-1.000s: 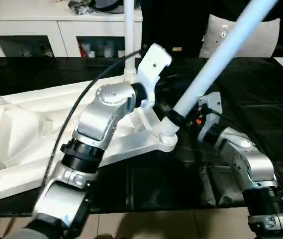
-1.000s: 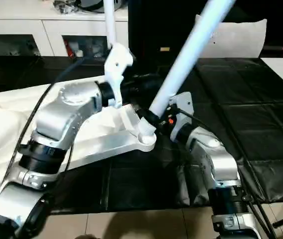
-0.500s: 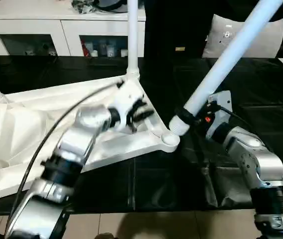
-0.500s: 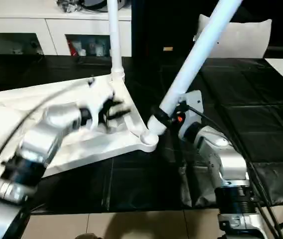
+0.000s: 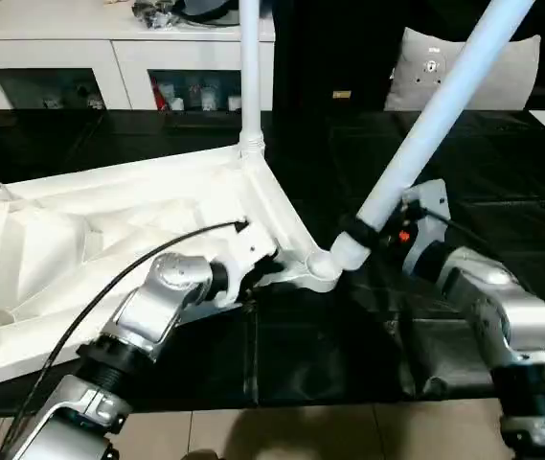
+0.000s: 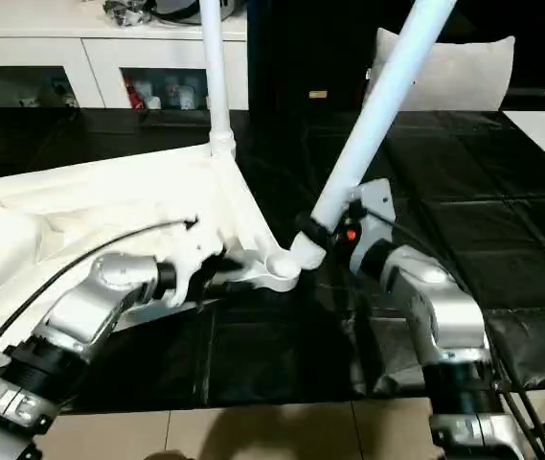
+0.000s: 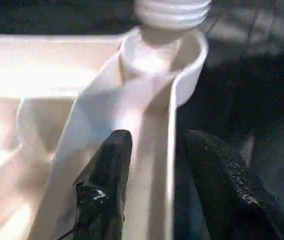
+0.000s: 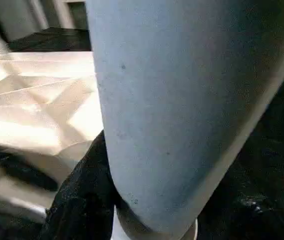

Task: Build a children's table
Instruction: Insert table leg to table base

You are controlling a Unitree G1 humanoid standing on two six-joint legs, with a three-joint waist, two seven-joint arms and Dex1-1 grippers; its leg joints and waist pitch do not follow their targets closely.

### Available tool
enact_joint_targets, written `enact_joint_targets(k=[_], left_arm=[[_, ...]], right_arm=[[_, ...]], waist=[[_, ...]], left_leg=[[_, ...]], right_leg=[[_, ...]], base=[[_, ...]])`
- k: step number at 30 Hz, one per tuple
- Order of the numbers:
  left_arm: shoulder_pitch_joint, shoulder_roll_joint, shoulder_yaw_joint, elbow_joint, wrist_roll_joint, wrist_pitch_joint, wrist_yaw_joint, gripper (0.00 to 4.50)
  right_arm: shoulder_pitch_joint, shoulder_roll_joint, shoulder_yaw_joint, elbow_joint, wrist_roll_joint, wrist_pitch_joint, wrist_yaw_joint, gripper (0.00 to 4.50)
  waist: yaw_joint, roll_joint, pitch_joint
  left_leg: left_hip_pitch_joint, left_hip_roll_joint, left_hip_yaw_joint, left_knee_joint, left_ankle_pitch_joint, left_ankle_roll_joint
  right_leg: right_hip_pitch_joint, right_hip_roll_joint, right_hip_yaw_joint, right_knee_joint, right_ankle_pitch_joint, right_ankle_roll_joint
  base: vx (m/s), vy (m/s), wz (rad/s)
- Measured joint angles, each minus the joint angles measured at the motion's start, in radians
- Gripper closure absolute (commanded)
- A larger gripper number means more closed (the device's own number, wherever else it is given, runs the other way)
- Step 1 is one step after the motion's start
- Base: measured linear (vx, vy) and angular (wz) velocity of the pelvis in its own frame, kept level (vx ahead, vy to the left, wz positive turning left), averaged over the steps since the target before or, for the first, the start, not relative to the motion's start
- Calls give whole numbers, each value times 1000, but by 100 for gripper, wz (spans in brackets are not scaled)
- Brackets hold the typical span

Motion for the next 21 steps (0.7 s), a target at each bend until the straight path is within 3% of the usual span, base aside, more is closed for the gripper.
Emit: enact_joint_targets(k=[7,21], left_arm=[[-6,5,2,25,1,-23,-14,330],[-36,15,-26,56,25,-33,-75,442]], right_arm=[[1,-4,28,-47,27,27,53,264],[1,-31,29,-46,27,37,78,264]], waist=[[0,0,0],[-1,0,0]], left_leg=[[1,0,0,0,0,0],[1,0,1,0,0,0]], right_leg=[[2,0,0,0,0,0],[3,0,0,0,-1,3]], base=[[0,0,0],[0,0,0]])
